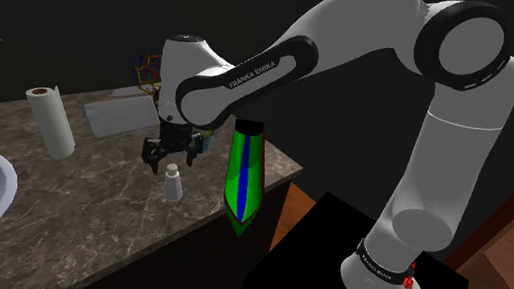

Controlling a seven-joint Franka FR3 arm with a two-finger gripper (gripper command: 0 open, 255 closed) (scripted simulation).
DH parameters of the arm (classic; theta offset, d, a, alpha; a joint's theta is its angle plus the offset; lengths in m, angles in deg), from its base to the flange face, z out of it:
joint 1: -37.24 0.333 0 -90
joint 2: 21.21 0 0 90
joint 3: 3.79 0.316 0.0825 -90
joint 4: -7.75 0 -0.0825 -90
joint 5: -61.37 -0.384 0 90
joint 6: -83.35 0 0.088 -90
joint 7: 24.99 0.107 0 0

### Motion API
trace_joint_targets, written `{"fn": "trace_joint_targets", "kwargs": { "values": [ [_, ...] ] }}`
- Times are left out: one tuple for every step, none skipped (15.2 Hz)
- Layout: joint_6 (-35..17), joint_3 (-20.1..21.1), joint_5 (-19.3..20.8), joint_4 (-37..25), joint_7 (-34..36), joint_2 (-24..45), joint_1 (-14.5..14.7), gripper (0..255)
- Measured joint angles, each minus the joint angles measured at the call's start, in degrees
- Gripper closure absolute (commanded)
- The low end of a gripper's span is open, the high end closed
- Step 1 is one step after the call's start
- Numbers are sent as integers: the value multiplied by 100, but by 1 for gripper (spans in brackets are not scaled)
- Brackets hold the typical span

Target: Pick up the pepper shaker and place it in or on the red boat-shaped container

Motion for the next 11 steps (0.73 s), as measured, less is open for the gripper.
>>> {"fn": "trace_joint_targets", "kwargs": {
  "values": [
    [-50, -5, 25, 8, 17, 46, 7, 0],
    [-81, -5, 31, 31, 24, 55, 10, 0],
    [-94, -5, 40, 31, 34, 68, 15, 0],
    [-101, -6, 44, 31, 36, 75, 16, 0],
    [-105, -6, 46, 30, 39, 79, 17, 0],
    [-106, -7, 48, 29, 40, 82, 18, 0],
    [-107, -7, 49, 29, 40, 83, 18, 0],
    [-107, -7, 49, 29, 40, 83, 18, 255],
    [-107, -7, 49, 28, 40, 83, 18, 255],
    [-107, -6, 48, 27, 40, 81, 18, 255],
    [-107, -7, 49, 27, 40, 82, 18, 255]
  ]
}}
